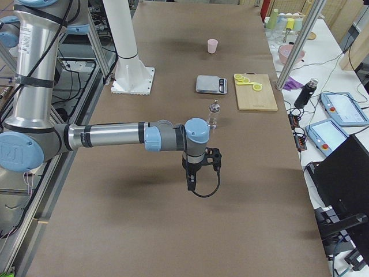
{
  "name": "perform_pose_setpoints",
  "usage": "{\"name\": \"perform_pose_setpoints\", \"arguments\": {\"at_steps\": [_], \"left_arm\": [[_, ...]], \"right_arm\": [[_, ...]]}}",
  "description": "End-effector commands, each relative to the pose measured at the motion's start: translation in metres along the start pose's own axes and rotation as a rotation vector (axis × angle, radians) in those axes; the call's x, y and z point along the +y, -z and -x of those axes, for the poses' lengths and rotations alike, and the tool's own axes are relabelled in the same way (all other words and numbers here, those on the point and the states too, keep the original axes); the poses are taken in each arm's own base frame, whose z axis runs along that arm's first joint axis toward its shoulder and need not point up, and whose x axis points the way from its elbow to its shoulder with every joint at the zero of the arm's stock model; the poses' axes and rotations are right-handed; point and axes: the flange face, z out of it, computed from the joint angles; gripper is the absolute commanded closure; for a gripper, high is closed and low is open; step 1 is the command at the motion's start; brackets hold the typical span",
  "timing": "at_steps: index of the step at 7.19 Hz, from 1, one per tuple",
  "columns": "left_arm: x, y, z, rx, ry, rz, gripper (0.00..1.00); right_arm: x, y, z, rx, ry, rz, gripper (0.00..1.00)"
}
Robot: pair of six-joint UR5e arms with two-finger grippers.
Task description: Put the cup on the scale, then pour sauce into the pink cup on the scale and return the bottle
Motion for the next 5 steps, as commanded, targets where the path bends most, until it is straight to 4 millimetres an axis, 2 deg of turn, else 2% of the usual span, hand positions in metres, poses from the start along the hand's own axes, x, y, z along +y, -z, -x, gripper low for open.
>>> {"name": "perform_pose_setpoints", "arguments": {"at_steps": [1, 5], "left_arm": [[0.0, 0.0, 0.0, 0.0, -0.001, -0.001, 0.01], [0.0, -0.001, 0.0, 0.001, -0.004, -0.003, 0.01]], "right_arm": [[0.0, -0.002, 0.001, 0.012, 0.009, 0.003, 0.0], [-0.002, 0.007, 0.01, 0.0, 0.026, -0.017, 0.0]]}}
